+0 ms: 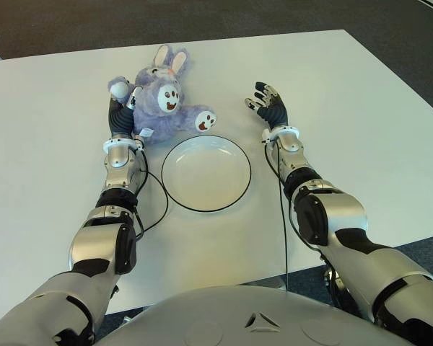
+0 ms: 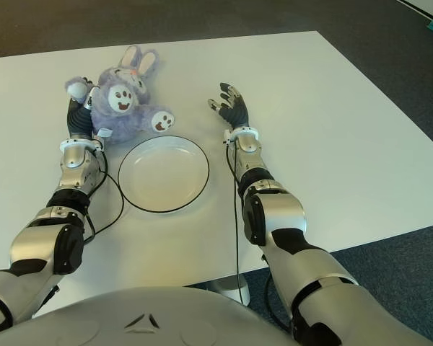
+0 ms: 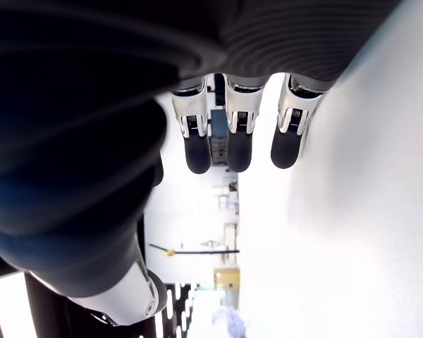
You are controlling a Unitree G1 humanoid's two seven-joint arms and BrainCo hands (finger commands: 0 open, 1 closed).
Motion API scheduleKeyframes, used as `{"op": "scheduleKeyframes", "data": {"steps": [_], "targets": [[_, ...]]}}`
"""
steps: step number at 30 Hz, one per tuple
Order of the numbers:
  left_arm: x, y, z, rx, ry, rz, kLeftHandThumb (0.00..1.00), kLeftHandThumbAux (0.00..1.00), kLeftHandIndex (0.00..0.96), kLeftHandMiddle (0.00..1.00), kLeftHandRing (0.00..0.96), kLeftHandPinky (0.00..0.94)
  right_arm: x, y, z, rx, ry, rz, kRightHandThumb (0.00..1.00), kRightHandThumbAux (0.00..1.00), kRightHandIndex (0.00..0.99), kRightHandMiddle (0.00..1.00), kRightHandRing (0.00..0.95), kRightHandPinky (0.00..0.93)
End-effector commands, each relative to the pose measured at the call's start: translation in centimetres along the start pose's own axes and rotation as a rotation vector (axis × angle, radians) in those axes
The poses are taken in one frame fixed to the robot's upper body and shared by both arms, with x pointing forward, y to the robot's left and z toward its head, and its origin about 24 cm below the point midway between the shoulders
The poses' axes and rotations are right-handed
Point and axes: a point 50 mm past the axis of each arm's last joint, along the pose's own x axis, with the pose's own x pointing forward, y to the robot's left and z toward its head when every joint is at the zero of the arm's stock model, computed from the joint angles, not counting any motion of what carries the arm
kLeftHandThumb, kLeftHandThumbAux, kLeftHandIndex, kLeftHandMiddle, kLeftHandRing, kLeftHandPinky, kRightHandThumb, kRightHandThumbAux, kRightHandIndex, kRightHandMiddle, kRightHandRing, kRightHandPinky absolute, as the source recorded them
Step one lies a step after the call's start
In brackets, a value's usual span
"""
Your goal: Put the doll into the plate.
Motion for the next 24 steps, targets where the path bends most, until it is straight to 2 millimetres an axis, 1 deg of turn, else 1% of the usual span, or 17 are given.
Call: {"op": "scheduleKeyframes", "data": {"steps": [1, 6, 8, 16, 24], "targets": [[-3.98, 0.71, -5.08, -0.003, 0.194, 0.035, 0.0, 0.458, 0.0, 0.079, 0.057, 0.027, -0.71, -0.11, -1.78, -0.005, 0.08, -0.004, 0.374, 0.856, 0.149, 0.112, 0.087, 0.11], [-4.0, 0.75, -5.08, -0.005, 0.192, 0.034, 0.0, 0.457, 0.0, 0.08, 0.059, 0.032, -0.73, -0.1, -1.78, -0.007, 0.077, -0.006, 0.349, 0.859, 0.146, 0.109, 0.085, 0.106], [-4.0, 0.73, -5.06, -0.005, 0.191, 0.032, 0.0, 0.458, 0.0, 0.076, 0.057, 0.025, -0.74, -0.09, -1.77, -0.006, 0.076, -0.007, 0.348, 0.857, 0.163, 0.114, 0.086, 0.114], [-3.93, 0.78, -5.03, 0.0, 0.193, 0.033, 0.0, 0.453, 0.0, 0.075, 0.05, 0.004, -0.79, -0.11, -1.83, -0.003, 0.074, -0.012, 0.389, 0.854, 0.177, 0.125, 0.096, 0.126], [-3.71, 0.82, -4.82, 0.006, 0.185, 0.038, 0.0, 0.447, 0.0, 0.08, 0.06, 0.023, -0.82, -0.09, -1.87, -0.004, 0.073, -0.012, 0.376, 0.852, 0.167, 0.119, 0.092, 0.115]]}}
